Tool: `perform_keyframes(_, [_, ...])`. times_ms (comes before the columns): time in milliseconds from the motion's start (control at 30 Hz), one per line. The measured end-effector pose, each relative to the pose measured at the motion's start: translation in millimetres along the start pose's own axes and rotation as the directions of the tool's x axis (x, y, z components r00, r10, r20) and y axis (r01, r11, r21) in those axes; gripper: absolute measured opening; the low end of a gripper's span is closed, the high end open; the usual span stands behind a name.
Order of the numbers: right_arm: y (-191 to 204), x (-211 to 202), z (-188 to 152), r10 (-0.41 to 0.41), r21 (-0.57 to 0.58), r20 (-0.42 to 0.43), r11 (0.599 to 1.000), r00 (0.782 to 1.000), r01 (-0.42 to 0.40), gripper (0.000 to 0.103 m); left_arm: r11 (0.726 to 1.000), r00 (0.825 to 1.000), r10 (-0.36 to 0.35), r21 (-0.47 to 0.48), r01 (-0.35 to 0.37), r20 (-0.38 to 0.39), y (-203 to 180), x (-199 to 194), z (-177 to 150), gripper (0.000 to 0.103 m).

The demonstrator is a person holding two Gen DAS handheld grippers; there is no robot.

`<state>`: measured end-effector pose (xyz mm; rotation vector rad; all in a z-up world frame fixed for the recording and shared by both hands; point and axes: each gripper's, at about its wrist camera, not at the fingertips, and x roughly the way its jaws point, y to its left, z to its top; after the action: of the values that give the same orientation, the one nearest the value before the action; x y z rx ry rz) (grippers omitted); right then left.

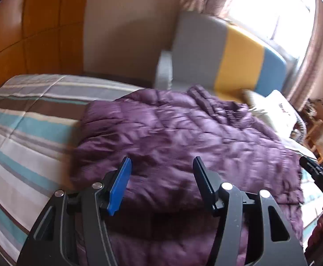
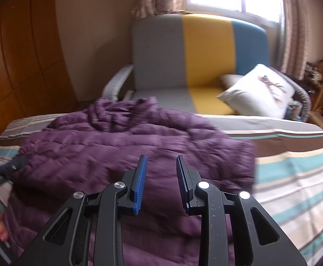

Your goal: Fold large clothes

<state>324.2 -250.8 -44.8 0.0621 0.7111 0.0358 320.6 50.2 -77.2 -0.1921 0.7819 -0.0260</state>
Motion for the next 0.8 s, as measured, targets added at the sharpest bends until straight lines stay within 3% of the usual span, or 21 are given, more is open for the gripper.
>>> perform_keyframes(167, [24.4,34.0,4.7,-0.001,-0.032,-0.059,1.000,0.998,-0.001,0.028,0.993,0.997,0.067,0.096,-0.064,-0.026,-0.6,29.9,6.6,0.057])
perform_keyframes(300, [20.3,75.4,-6.8,-0.050,-0.052,-0.163,0.998,0.985,0.042,0.028,0.993,0.995,0.072,0.093,-0.065,-0.073,6.6,59.1,5.1,0.059])
perform_keyframes(367, [15.1,84.4,-16.0,-0.032,-0.028,-0.157,0.999,0.987,0.028,0.028,0.992,0.995,0.072,0.111,-0.065,-0.064,7.2,66.5,2.3,0.059])
perform_keyframes(467, [20.7,82.9,-22.3,-0.066,-0.054,-0.128,0.997,0.990,0.060,0.028,0.989,0.995,0.086,0.130,-0.078,-0.059,3.2,67.0,1.1,0.060])
perform_keyframes(633, [19.3,79.4,-22.0,-0.060,-0.045,-0.123,0.997,0.991,0.055,0.028,0.991,0.996,0.081,0.112,-0.078,-0.025,0.4,47.7,1.0,0.062])
perform_keyframes(800, [23.8,76.5,-25.8,-0.080,-0.062,-0.110,0.995,0.991,0.074,0.028,0.992,1.000,0.018,0.123,-0.017,-0.011,-22.3,33.3,6.4,0.062])
